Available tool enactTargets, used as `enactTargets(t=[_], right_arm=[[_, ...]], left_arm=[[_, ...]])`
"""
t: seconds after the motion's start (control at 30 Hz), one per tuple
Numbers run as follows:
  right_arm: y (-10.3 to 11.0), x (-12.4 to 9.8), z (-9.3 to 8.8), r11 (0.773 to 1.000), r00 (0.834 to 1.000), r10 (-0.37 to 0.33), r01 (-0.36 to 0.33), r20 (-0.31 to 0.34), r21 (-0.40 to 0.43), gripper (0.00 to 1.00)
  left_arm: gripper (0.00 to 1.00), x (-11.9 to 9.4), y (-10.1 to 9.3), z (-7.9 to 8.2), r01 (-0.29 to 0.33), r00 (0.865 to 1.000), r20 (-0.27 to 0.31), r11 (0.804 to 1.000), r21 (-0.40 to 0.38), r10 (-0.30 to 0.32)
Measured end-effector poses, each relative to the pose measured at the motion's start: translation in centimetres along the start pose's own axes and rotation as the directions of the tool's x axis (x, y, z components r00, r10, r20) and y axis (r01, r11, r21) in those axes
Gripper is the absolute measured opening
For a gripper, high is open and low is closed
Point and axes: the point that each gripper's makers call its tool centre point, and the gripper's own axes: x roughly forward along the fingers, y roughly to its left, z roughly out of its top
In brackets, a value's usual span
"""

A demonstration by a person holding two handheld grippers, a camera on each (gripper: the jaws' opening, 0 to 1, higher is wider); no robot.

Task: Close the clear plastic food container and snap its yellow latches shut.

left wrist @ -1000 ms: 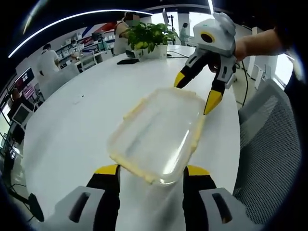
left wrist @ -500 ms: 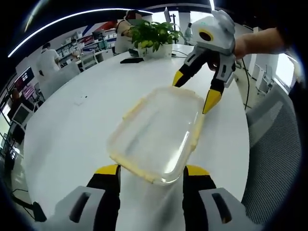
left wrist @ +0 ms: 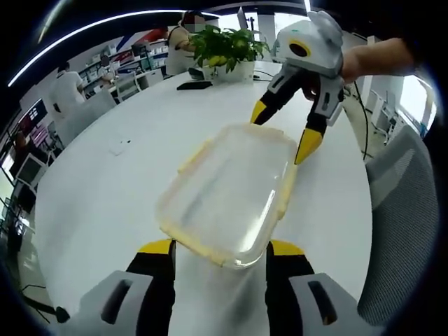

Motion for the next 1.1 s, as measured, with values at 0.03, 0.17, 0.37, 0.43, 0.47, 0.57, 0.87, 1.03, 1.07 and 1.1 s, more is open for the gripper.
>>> enactTargets(t=[0.03, 0.17, 0.37, 0.43, 0.47, 0.57, 0.87, 1.03, 1.07, 1.1], right_arm=[[0.0, 0.0, 0.0, 1.000, 1.000, 0.000, 0.000, -0.001, 0.000, 0.51], [-0.2, 0.0, 0.1, 1.000, 1.000, 0.000, 0.000, -0.005, 0.001, 0.51], [-0.2, -0.3, 0.2, 0.999, 1.000, -0.016, 0.016, 0.010, 0.028, 0.53], [-0.1, -0.6, 0.3, 0.999, 0.999, -0.025, 0.024, 0.027, 0.044, 0.54], [0.1, -0.8, 0.5, 0.998, 0.999, -0.024, 0.021, 0.048, 0.054, 0.55], [0.5, -1.2, 0.6, 0.997, 0.998, -0.030, 0.025, 0.061, 0.068, 0.58], [1.6, -3.2, 1.0, 0.993, 0.987, -0.084, 0.071, 0.138, 0.095, 0.63], [2.5, -4.4, 0.6, 0.989, 0.978, -0.124, 0.106, 0.169, 0.106, 0.66], [2.8, -4.8, 0.5, 0.987, 0.974, -0.135, 0.116, 0.183, 0.113, 0.67], [3.0, -5.0, 0.4, 0.987, 0.973, -0.137, 0.117, 0.187, 0.114, 0.67]], left_arm=[[0.46, 0.0, 0.1, 0.0, 0.001, 1.000, 0.000, 1.000, 0.000, -0.001], [0.46, 0.1, 0.3, 0.1, 0.003, 1.000, 0.002, 1.000, 0.000, -0.003], [0.48, -0.2, 0.1, 0.2, 0.001, 1.000, 0.010, 1.000, -0.017, 0.000], [0.49, -0.5, 0.0, 0.2, -0.003, 1.000, 0.015, 1.000, -0.021, 0.003], [0.50, -0.6, -0.1, 0.2, -0.006, 1.000, 0.020, 1.000, -0.025, 0.007], [0.54, -1.2, -0.4, 0.3, -0.011, 0.999, 0.037, 0.999, -0.039, 0.012], [0.64, -3.9, -1.5, 0.7, -0.047, 0.990, 0.130, 0.994, -0.100, 0.060], [0.68, -5.2, -2.7, 0.3, -0.073, 0.983, 0.162, 0.990, -0.118, 0.092], [0.70, -5.4, -2.9, 0.1, -0.077, 0.982, 0.164, 0.990, -0.119, 0.096], [0.71, -5.5, -3.1, 0.0, -0.082, 0.981, 0.167, 0.989, -0.121, 0.102]])
